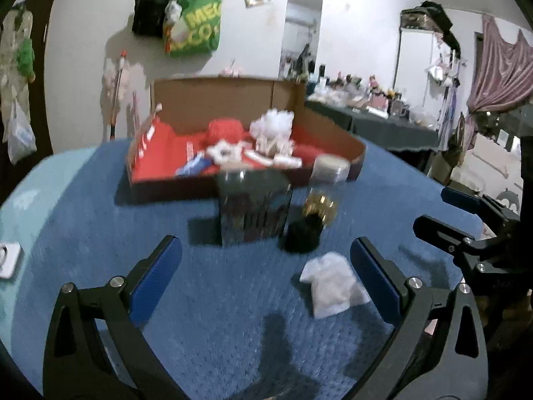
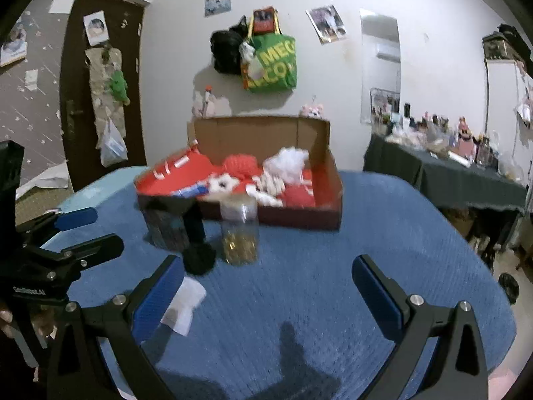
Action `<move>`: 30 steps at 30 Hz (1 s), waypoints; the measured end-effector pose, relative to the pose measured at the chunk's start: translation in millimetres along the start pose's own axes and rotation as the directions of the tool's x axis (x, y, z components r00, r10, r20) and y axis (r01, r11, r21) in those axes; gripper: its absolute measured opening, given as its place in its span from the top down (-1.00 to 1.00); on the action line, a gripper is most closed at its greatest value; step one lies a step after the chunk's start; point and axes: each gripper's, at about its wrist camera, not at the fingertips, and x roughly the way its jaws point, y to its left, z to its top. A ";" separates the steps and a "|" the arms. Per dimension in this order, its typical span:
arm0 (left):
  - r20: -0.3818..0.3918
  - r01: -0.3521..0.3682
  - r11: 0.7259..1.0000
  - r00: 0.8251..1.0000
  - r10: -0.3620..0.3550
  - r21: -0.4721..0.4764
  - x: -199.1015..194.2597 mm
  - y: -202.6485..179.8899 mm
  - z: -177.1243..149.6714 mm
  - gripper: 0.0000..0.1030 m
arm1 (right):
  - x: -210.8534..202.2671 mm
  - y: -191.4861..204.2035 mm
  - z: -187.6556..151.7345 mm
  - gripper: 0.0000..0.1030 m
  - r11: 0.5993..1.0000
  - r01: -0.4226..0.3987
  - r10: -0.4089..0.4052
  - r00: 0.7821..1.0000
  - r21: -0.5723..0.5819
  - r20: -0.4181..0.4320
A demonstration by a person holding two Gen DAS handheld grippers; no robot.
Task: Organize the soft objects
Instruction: 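Withdraw both tools from the box back over the table, then move the left tool to the black fuzzy scrunchie while the right tool approaches the white tissue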
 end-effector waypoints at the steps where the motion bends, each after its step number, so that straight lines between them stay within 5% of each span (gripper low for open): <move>1: -0.012 -0.002 1.000 1.000 0.002 -0.006 3.2 1.5 -3.5 -1.00 | 4.5 -1.1 -3.2 -1.00 1.000 -0.001 0.001 1.000 0.005 -0.013; 19: -0.124 -0.051 0.998 0.991 0.045 -0.046 24.4 30.5 -20.6 -1.00 | 43.1 7.3 -24.9 -1.00 0.995 -0.088 0.094 0.987 0.051 -0.132; 25: -0.122 -0.086 0.996 0.989 0.082 -0.031 18.8 38.6 -17.6 -1.00 | 58.4 27.2 -25.9 -1.00 0.977 -0.198 0.210 0.961 0.081 -0.181; 30: -0.130 -0.091 0.996 0.988 0.087 -0.027 18.1 42.7 -16.4 -1.00 | 71.8 48.8 -29.4 -1.00 0.982 -0.187 0.187 0.953 0.023 -0.240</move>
